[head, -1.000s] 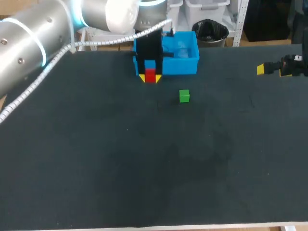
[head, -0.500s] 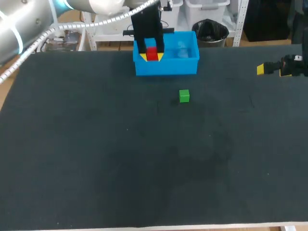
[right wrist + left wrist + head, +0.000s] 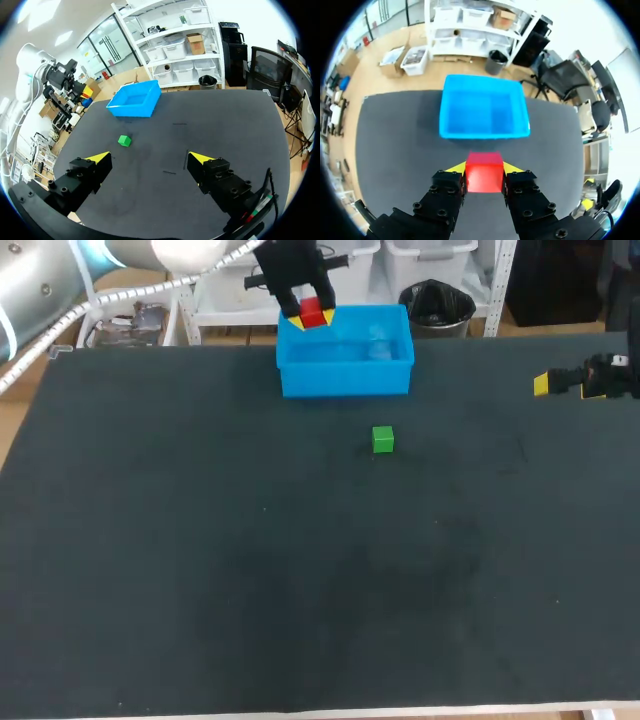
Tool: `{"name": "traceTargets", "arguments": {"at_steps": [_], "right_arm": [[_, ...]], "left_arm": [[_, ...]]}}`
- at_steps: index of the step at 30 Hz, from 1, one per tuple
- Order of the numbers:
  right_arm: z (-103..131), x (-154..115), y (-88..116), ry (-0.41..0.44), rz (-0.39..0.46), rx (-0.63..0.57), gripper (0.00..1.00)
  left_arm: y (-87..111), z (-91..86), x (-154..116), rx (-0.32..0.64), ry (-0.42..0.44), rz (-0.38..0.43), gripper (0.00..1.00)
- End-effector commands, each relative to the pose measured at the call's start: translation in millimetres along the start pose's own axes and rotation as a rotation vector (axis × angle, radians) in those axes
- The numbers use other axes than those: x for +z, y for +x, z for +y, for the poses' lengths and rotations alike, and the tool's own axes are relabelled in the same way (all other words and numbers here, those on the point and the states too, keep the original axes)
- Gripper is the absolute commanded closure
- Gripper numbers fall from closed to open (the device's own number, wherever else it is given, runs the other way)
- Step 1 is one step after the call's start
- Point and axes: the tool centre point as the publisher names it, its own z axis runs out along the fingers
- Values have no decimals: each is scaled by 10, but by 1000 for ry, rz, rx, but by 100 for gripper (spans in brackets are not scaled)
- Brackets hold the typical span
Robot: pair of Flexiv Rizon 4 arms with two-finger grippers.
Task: Use the left arm to pick the red cube and place it into the blue plastic box first, then use the right arm to grasp the green cube and put it into the same blue plastic box after the first action is fully finished.
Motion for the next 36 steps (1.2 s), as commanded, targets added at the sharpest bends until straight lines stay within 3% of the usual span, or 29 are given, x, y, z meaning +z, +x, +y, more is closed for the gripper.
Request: {"name": "traceTargets", "arguments": {"at_steps": [1,18,36], "right_arm": [[1,0,1,0,0,0,0],[1,0,1,0,0,0,0],[1,0,1,0,0,0,0]], "left_arm": [[-158,16,84,-3,43,3,100],[-651,35,488,-61,116,10,100],[-1016,151,950,-116,100,45,100]]}}
